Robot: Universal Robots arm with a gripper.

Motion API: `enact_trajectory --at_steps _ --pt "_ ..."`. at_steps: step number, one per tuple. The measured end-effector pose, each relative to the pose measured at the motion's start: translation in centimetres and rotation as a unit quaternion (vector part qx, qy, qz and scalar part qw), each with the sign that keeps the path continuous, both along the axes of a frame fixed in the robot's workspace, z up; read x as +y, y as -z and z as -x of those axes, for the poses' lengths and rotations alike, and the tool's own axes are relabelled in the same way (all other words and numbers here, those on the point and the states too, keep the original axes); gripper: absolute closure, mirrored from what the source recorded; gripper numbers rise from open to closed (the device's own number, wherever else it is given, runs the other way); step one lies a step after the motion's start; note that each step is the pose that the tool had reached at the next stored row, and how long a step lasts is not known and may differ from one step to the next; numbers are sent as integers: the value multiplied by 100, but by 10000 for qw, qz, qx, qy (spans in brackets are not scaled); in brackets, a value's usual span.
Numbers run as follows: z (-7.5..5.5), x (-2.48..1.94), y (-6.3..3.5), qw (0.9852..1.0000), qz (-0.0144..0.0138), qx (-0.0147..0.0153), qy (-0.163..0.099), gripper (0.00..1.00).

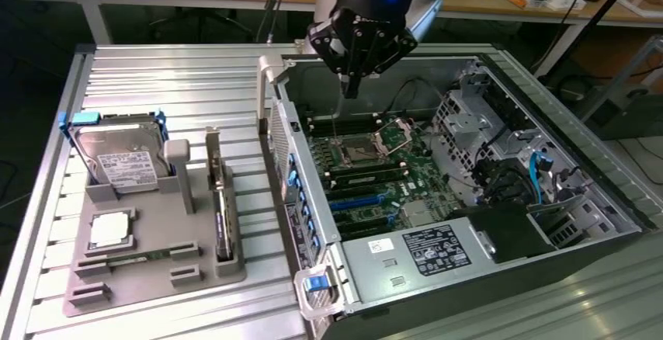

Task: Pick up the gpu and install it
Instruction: 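Reach for the gpu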

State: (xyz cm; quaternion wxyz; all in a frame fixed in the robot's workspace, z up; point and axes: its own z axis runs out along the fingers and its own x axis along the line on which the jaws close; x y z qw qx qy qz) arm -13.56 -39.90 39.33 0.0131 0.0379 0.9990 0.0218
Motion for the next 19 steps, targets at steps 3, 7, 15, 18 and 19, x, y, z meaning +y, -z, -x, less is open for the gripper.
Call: enact_trajectory --at_steps 3,7,15,18,19 --pt "40 0 0 10000 0 0 0 89" --pt "82 0 0 10000 0 0 -1 89" --pt "144 0 0 10000 0 0 0 89" --pt "181 0 0 10000 0 0 0 89" --pt "191 0 0 10000 0 0 0 89"
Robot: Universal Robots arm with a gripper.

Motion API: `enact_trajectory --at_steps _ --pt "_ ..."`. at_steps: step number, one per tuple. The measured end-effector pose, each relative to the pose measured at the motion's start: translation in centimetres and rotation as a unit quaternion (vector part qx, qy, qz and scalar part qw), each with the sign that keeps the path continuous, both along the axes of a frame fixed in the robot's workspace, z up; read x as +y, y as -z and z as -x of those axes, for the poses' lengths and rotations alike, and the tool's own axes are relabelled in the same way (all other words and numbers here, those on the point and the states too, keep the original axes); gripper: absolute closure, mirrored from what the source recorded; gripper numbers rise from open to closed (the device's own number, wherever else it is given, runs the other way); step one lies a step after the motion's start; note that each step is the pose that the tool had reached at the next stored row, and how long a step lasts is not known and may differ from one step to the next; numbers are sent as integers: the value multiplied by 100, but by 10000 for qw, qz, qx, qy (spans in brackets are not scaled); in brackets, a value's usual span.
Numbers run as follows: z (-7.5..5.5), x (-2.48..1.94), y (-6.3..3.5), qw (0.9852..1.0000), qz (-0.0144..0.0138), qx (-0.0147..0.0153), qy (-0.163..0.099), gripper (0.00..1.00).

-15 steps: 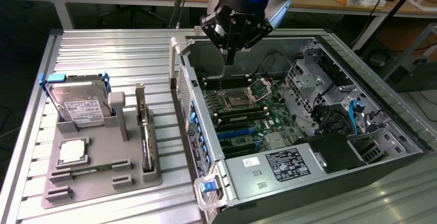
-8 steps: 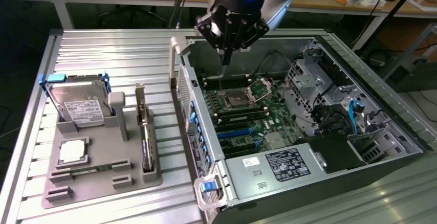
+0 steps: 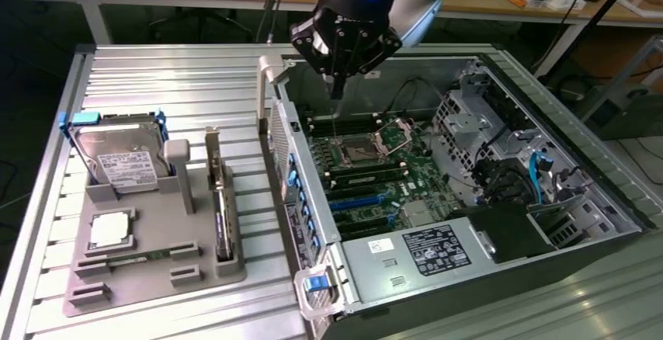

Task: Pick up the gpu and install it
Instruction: 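Reach for the gpu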

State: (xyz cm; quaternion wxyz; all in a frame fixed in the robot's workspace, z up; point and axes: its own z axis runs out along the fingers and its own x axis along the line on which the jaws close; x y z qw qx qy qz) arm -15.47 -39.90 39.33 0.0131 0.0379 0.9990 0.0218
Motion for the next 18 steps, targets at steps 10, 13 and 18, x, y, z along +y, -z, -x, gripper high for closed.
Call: enact_trajectory --at_steps 10,13,18 --pt "101 0 0 10000 0 0 0 89" --pt "146 0 0 10000 0 0 0 89" --pt "192 0 0 10000 0 0 0 89"
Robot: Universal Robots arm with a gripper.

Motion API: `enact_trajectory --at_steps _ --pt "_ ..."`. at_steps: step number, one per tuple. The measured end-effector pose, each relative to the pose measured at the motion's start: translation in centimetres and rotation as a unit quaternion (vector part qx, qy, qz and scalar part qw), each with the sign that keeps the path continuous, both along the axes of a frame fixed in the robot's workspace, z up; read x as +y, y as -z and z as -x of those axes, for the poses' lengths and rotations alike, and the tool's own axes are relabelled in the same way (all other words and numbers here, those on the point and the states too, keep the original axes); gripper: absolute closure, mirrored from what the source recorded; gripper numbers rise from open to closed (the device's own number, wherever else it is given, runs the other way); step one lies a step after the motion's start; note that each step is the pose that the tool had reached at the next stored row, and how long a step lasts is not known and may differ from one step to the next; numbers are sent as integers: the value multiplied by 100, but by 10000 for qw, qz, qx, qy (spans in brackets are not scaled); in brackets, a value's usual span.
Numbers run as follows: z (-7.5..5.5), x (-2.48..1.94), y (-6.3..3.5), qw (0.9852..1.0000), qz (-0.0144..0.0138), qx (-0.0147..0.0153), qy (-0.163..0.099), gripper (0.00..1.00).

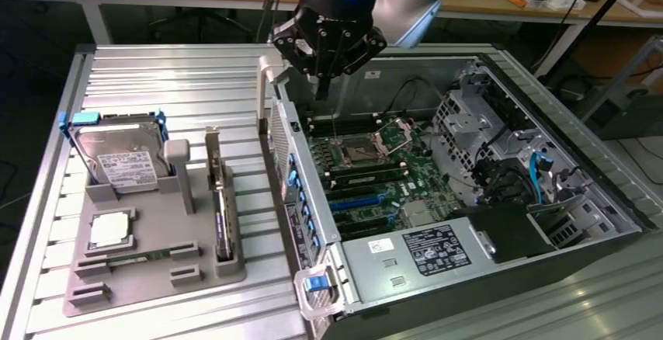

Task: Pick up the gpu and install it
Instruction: 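Reach for the gpu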

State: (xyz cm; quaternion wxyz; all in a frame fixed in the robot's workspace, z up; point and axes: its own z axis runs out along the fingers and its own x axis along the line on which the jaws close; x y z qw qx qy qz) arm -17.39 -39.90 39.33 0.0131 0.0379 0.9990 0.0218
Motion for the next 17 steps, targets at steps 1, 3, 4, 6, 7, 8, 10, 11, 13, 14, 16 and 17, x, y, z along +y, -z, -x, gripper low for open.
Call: enact_trajectory --at_steps 1,3,4,6,7,8,10,11,13,14,16,17 --pt "8 0 0 10000 0 0 0 89" --pt "25 0 0 10000 0 0 0 89" --pt "32 0 0 10000 0 0 0 89" --pt "45 0 0 10000 0 0 1 89" --pt "53 0 0 10000 0 0 1 89" --pt "61 0 0 10000 0 0 1 89" --pt "76 0 0 10000 0 0 2 89" --pt "76 0 0 10000 0 0 1 89" --pt "76 0 0 10000 0 0 1 89" --pt "76 0 0 10000 0 0 1 89" --pt "76 0 0 10000 0 0 1 89" --pt "76 0 0 10000 0 0 1 89"
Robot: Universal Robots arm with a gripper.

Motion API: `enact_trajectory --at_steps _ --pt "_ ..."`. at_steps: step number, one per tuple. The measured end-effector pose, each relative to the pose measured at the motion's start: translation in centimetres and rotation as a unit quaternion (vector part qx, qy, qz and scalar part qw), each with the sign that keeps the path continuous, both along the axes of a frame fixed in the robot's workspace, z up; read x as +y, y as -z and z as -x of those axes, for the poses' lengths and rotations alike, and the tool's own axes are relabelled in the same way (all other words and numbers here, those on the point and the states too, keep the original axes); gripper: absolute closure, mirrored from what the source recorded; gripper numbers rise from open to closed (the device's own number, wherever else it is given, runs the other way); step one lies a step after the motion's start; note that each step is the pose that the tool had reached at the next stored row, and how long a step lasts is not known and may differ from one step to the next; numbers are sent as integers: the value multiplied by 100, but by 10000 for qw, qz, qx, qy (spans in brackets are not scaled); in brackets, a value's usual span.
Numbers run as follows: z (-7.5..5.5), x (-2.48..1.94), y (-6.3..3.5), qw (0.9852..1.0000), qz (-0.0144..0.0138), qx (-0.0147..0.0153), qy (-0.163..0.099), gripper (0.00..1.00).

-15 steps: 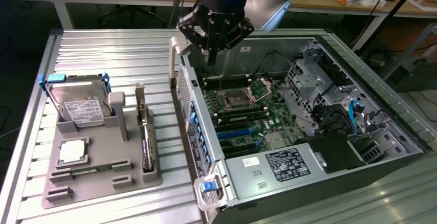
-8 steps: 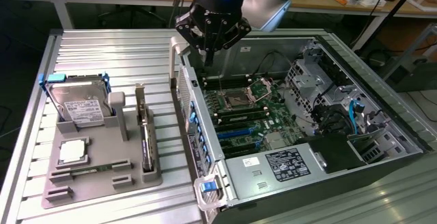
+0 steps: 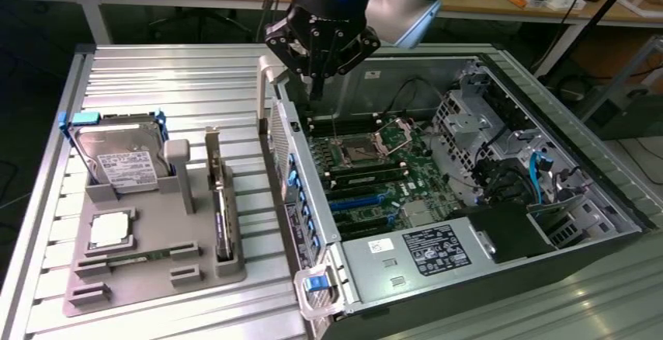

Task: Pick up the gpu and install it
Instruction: 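Reach for the gpu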

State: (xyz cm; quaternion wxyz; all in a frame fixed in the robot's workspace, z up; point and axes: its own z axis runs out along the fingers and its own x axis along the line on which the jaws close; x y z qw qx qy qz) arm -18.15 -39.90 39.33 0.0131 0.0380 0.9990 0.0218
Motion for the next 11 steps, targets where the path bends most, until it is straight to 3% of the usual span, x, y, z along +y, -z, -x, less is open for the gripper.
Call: enact_trajectory --at_steps 11 --pt "57 0 0 10000 0 0 0 89"
